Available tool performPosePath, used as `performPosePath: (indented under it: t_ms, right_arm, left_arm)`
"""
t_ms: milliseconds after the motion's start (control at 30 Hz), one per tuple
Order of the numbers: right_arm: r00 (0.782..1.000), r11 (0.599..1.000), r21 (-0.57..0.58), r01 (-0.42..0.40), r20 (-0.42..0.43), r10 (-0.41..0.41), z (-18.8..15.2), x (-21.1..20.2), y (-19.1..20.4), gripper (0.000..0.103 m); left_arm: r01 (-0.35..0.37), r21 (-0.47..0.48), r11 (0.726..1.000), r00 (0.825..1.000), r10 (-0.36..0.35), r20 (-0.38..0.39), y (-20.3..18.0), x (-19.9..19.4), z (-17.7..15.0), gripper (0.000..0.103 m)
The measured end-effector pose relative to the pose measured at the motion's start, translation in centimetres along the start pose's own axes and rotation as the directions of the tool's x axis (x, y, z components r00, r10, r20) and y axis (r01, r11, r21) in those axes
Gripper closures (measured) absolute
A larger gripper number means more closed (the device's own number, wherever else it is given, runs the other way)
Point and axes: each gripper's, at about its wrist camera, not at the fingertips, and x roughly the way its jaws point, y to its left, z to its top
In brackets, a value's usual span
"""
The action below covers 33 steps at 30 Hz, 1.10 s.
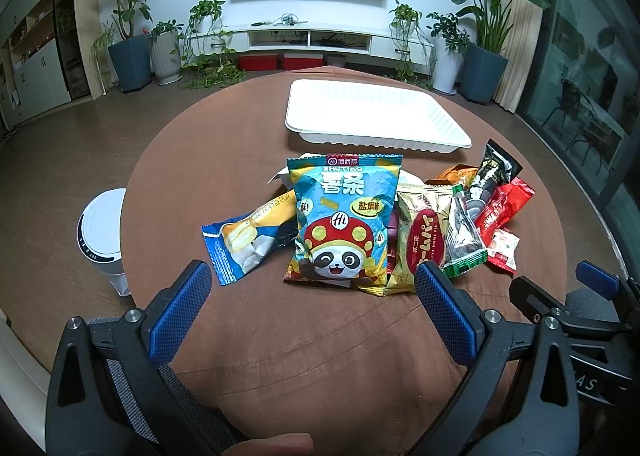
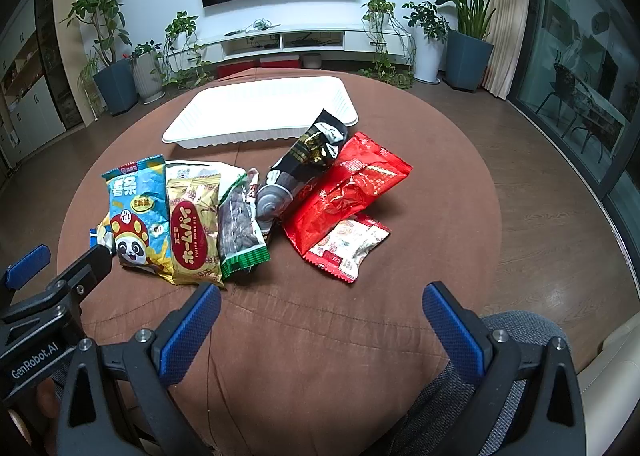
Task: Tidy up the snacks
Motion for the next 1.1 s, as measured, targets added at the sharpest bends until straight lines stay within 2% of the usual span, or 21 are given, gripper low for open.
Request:
performPosePath:
  t_ms: [1100]
  right_arm:
    - [1.000, 1.000, -0.001, -0.001, -0.003, 0.001, -0.2, 0.2, 0.2, 0.000]
  left_arm:
    - [-0.008, 0.001, 1.000, 1.000, 0.008, -0.006, 0.8, 1.1, -1.0, 0.000]
